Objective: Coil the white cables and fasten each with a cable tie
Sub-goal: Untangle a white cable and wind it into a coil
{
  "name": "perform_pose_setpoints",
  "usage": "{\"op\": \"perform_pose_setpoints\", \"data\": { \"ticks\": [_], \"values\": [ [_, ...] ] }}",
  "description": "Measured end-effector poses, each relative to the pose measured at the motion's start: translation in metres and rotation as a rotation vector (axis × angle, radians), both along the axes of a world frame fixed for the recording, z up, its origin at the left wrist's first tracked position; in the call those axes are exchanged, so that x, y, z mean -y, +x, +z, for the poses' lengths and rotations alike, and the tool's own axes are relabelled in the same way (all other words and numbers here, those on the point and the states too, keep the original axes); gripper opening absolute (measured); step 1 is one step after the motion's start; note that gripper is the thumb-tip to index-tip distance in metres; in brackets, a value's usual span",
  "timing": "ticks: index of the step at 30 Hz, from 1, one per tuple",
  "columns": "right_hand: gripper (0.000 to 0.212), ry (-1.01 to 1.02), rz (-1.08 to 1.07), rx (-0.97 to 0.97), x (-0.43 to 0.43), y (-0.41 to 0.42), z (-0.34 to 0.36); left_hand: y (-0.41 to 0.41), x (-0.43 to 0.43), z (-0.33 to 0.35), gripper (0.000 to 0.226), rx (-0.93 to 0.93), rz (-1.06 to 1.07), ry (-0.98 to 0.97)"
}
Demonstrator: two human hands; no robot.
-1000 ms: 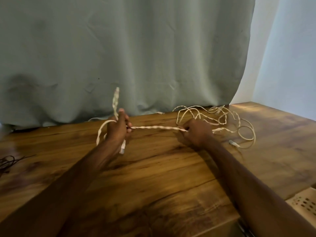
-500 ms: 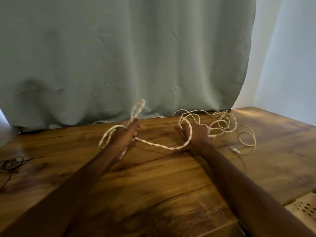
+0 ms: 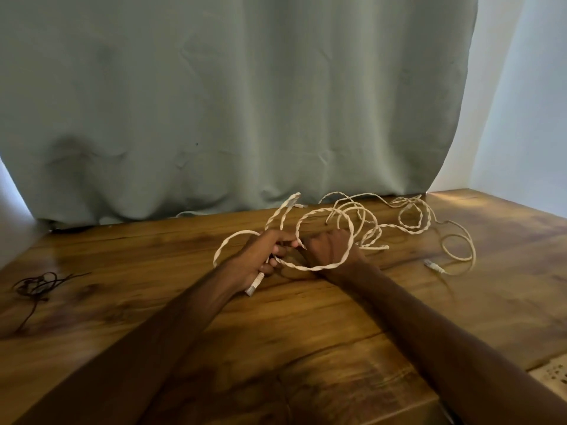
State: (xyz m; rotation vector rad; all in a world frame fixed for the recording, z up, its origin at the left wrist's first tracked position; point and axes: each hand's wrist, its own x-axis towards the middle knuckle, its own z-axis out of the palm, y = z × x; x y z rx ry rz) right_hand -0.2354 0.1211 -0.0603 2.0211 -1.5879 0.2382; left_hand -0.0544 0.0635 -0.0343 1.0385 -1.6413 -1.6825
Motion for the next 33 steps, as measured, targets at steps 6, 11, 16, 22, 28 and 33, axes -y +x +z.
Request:
{"op": "perform_pose_setpoints", "data": {
  "ticks": [6,11,16,22,28,33],
  "values": [
    [0.018,-0.135,0.038,-0.118,0.003,0.011,0.002,0.004,0.004,0.002,0.048,0.070,-0.127,0.041],
    [0.028,0.013,-0.093,-0.007,-0.001,0.001,0.019,0.003,0.004,0.002,0.026,-0.107,-0.195,0.154],
    [0.044,-0.030,-0.328,0.261,-0.005,-0.067,0.018,0.020,0.022,0.016,0.031,-0.464,-0.077,0.269],
    [0.036,-0.145,-0.478,0.400,-0.012,-0.099,0.010,0.053,0.044,0.021,0.044,-0.603,0.116,0.221],
    [0.054,-0.104,-0.296,0.446,0.004,-0.109,0.008,0.080,0.065,0.016,0.039,-0.722,0.382,0.190],
    [0.044,-0.073,-0.100,0.302,0.004,-0.074,0.014,0.070,0.056,0.007,0.036,-0.404,0.354,0.059]
  ]
}}
